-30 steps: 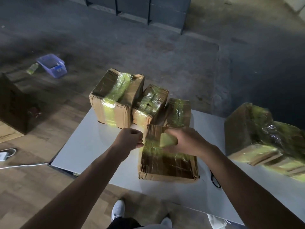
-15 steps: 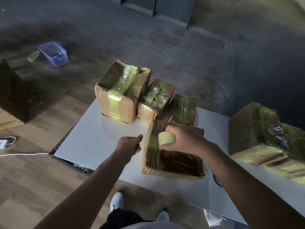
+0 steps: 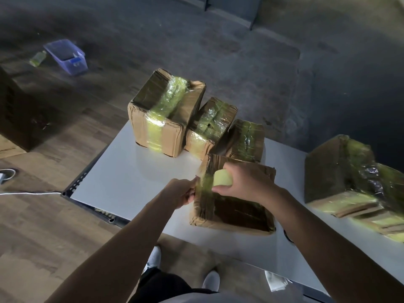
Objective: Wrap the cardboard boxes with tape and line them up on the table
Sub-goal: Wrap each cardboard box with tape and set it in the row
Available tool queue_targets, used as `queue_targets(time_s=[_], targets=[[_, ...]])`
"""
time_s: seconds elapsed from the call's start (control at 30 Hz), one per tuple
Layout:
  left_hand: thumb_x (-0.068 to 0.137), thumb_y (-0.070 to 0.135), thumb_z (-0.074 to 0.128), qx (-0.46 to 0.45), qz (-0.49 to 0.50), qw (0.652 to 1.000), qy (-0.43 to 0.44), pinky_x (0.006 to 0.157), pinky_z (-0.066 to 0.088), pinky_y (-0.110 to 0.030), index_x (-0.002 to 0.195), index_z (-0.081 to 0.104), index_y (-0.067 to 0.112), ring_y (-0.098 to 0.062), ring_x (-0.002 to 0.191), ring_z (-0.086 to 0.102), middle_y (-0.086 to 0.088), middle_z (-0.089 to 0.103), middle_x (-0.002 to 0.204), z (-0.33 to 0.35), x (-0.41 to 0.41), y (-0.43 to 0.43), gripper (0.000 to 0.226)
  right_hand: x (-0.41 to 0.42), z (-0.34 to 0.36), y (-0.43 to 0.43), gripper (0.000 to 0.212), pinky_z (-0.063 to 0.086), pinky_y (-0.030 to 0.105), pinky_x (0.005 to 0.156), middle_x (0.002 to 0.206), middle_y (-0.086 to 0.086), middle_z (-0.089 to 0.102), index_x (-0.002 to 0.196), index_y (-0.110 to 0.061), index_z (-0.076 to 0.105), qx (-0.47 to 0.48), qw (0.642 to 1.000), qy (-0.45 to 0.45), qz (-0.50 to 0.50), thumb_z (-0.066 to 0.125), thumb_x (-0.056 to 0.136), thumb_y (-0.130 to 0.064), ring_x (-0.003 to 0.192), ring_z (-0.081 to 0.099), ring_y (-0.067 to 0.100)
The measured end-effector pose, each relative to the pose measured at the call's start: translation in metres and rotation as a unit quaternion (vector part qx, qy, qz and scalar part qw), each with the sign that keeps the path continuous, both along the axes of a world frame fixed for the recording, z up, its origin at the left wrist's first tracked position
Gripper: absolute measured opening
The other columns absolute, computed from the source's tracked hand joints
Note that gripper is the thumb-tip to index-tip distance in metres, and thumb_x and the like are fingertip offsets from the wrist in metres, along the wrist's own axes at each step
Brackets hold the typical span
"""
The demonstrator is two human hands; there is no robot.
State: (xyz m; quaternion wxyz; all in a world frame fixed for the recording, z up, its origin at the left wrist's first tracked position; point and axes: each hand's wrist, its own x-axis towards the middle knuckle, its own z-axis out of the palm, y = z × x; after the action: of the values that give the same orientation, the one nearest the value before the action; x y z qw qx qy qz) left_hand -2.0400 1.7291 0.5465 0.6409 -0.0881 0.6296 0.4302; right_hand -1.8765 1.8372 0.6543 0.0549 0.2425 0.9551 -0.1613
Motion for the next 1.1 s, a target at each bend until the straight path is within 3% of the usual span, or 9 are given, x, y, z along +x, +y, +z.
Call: queue_targets(time_s=[0.13, 0.2, 0.27, 0.37, 0.5, 0.7, 0.97, 1.03, 1.1], targets=[[0.084, 0.033, 0.074, -0.034, 0.022, 0.998, -0.045, 0.049, 0.039, -0.022, 0.092, 0.055, 0.005, -0.013, 0.060, 0.035, -0.004, 0.037, 0.072, 0.000, 0.007, -0.003, 0.035, 0.000, -0.002, -0.001, 0.049, 0.052, 0.026, 0.061, 0.077, -0.010, 0.059, 0.088, -0.025, 0.053, -0.005, 1.000, 0.007, -0.002, 0.059, 0.073, -0.071, 0.068, 0.059, 0.009], [0.092, 0.019, 0.063, -0.030, 0.006, 0.995, 0.100, 0.050, 0.039, -0.022, 0.095, 0.056, 0.003, -0.012, 0.059, 0.042, -0.004, 0.045, 0.074, 0.003, 0.015, 0.001, 0.018, 0.000, -0.001, 0.000, 0.046, 0.051, 0.026, 0.060, 0.077, -0.011, 0.058, 0.087, -0.026, 0.051, -0.002, 1.000, 0.007, -0.003, 0.060, 0.075, -0.070, 0.068, 0.058, 0.008], [0.094, 0.011, 0.051, 0.006, -0.004, 0.947, 0.321, 0.054, 0.039, -0.018, 0.102, 0.054, 0.007, -0.011, 0.068, 0.050, -0.002, 0.053, 0.084, 0.007, 0.026, 0.001, 0.009, 0.000, -0.001, -0.002, 0.045, 0.048, 0.024, 0.058, 0.076, -0.011, 0.056, 0.087, -0.027, 0.050, -0.002, 1.000, 0.000, -0.004, 0.061, 0.075, -0.069, 0.067, 0.057, 0.007], [0.094, 0.042, 0.055, 0.111, -0.057, 0.884, 0.451, 0.056, 0.037, -0.016, 0.099, 0.049, 0.022, -0.006, 0.079, 0.053, 0.008, 0.052, 0.095, 0.017, 0.044, -0.005, 0.022, -0.001, -0.003, -0.002, 0.046, 0.047, 0.025, 0.060, 0.079, -0.011, 0.057, 0.089, -0.029, 0.049, -0.005, 1.000, 0.002, -0.006, 0.061, 0.074, -0.071, 0.070, 0.056, 0.008], [0.090, 0.049, 0.059, 0.119, -0.081, 0.857, 0.494, 0.060, 0.035, -0.013, 0.101, 0.046, 0.023, -0.005, 0.081, 0.049, 0.008, 0.047, 0.098, 0.018, 0.049, -0.008, 0.031, 0.004, -0.006, 0.003, 0.048, 0.041, 0.021, 0.062, 0.093, -0.018, 0.055, 0.100, -0.040, 0.046, -0.082, 0.996, 0.020, -0.016, 0.062, 0.069, -0.072, 0.079, 0.053, -0.002], [0.091, 0.048, 0.057, 0.104, -0.096, 0.843, 0.519, 0.059, 0.038, -0.023, 0.099, 0.046, 0.021, -0.010, 0.079, 0.051, 0.005, 0.049, 0.100, 0.022, 0.048, -0.009, 0.030, 0.033, -0.019, 0.012, 0.053, 0.044, 0.020, 0.078, 0.114, -0.017, 0.051, 0.125, -0.036, 0.047, -0.165, 0.983, 0.074, -0.035, 0.075, 0.080, -0.035, 0.100, 0.051, 0.003], [0.095, 0.033, 0.055, 0.074, -0.130, 0.783, 0.604, 0.062, 0.038, -0.031, 0.106, 0.049, 0.013, -0.021, 0.087, 0.052, -0.002, 0.053, 0.106, 0.026, 0.055, -0.008, 0.024, 0.064, 0.000, 0.028, 0.052, 0.038, 0.019, 0.067, 0.108, -0.001, 0.069, 0.115, -0.020, 0.062, 0.023, 0.998, 0.055, 0.012, 0.081, 0.071, -0.040, 0.087, 0.063, 0.015], [0.094, 0.023, 0.059, 0.107, -0.160, 0.719, 0.667, 0.066, 0.043, -0.034, 0.111, 0.056, 0.008, -0.025, 0.093, 0.055, -0.007, 0.057, 0.109, 0.032, 0.056, -0.009, 0.023, 0.060, -0.003, 0.025, 0.053, 0.045, 0.027, 0.074, 0.110, 0.001, 0.070, 0.117, -0.020, 0.062, 0.026, 0.997, 0.071, -0.005, 0.080, 0.072, -0.038, 0.093, 0.065, 0.019], [0.089, 0.013, 0.064, 0.190, -0.241, 0.602, 0.738, 0.077, 0.049, -0.038, 0.114, 0.064, 0.009, -0.029, 0.099, 0.060, -0.009, 0.063, 0.113, 0.037, 0.058, -0.016, 0.025, 0.060, -0.006, 0.024, 0.052, 0.046, 0.028, 0.075, 0.110, 0.000, 0.069, 0.119, -0.020, 0.062, 0.010, 0.997, 0.079, -0.008, 0.079, 0.073, -0.039, 0.095, 0.065, 0.019]])
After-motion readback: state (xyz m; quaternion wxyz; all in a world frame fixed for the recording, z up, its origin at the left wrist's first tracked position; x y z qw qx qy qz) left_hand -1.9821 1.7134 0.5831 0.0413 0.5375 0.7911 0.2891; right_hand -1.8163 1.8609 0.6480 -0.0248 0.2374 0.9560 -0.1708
